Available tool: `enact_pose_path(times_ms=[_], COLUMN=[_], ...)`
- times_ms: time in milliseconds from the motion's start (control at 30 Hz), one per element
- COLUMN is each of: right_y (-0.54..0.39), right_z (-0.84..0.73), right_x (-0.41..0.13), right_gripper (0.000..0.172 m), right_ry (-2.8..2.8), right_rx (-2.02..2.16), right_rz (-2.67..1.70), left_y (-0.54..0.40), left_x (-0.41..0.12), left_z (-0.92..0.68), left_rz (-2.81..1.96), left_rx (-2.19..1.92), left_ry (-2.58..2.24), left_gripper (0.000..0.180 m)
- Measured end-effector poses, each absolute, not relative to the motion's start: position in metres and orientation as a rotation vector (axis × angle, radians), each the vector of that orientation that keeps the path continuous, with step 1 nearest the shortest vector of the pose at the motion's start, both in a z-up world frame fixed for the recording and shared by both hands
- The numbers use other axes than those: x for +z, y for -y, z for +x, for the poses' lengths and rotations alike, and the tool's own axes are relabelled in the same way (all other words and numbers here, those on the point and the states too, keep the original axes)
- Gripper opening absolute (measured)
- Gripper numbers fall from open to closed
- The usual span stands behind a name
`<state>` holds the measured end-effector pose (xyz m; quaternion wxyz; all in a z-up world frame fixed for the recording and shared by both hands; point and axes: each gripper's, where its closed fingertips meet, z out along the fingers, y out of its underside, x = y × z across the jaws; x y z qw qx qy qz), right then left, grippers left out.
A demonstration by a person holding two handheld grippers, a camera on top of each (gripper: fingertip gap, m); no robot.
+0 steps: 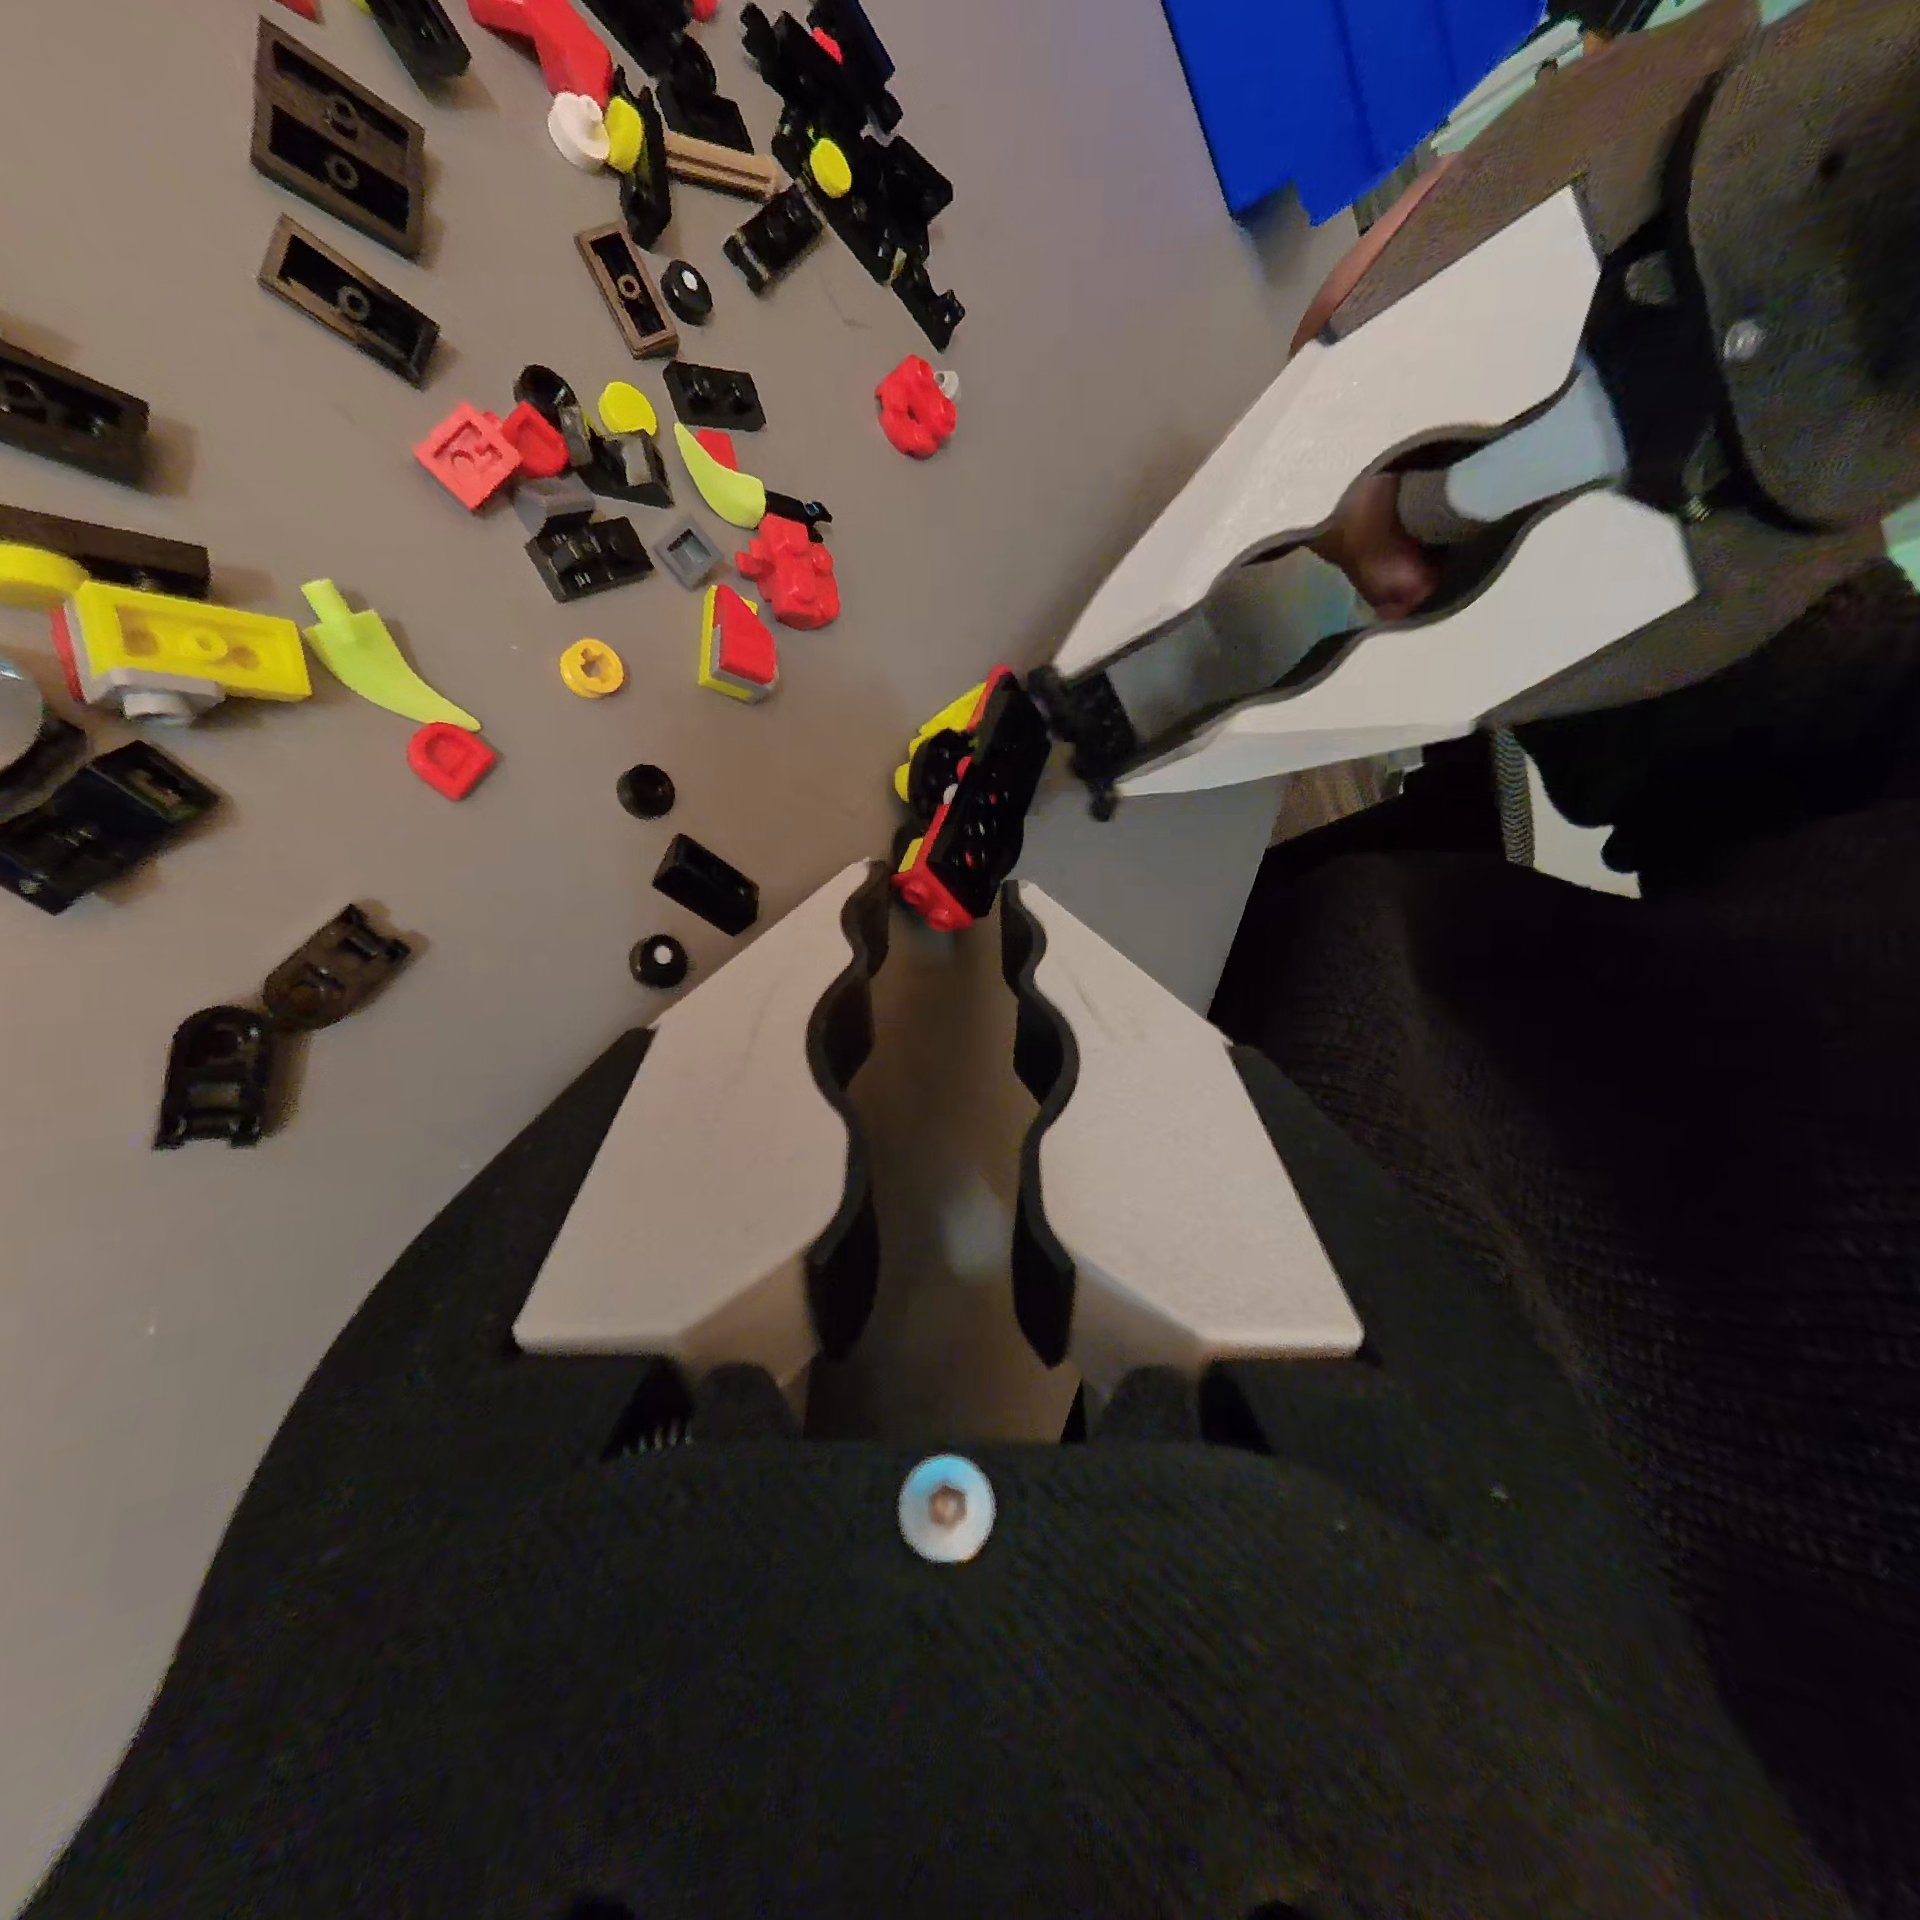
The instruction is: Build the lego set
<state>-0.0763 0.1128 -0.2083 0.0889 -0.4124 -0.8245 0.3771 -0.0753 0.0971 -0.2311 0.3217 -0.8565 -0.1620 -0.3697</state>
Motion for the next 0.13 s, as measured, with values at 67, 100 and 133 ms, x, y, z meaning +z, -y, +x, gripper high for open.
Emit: enact_pose_path(times_ms=[67,100,133], right_y=[-0.107,-0.106,-0.109], right_z=[-0.076,-0.074,-0.073], right_x=[-0.184,-0.165,-0.146], right_gripper=[0.015,0.014,0.014], right_ry=[2.3,2.181,2.029], right_rx=[1.496,1.743,2.002], right_rz=[-1.318,-1.358,-1.389], left_y=[-0.098,-0.098,-0.098], left_x=[-0.23,-0.229,-0.228], left_z=[-0.077,-0.077,-0.076], left_rz=[-2.245,-2.241,-2.237], left_rx=[-0.955,-0.954,-0.957], left_ry=[0.416,0.41,0.404], left_gripper=[0.021,0.022,0.023])
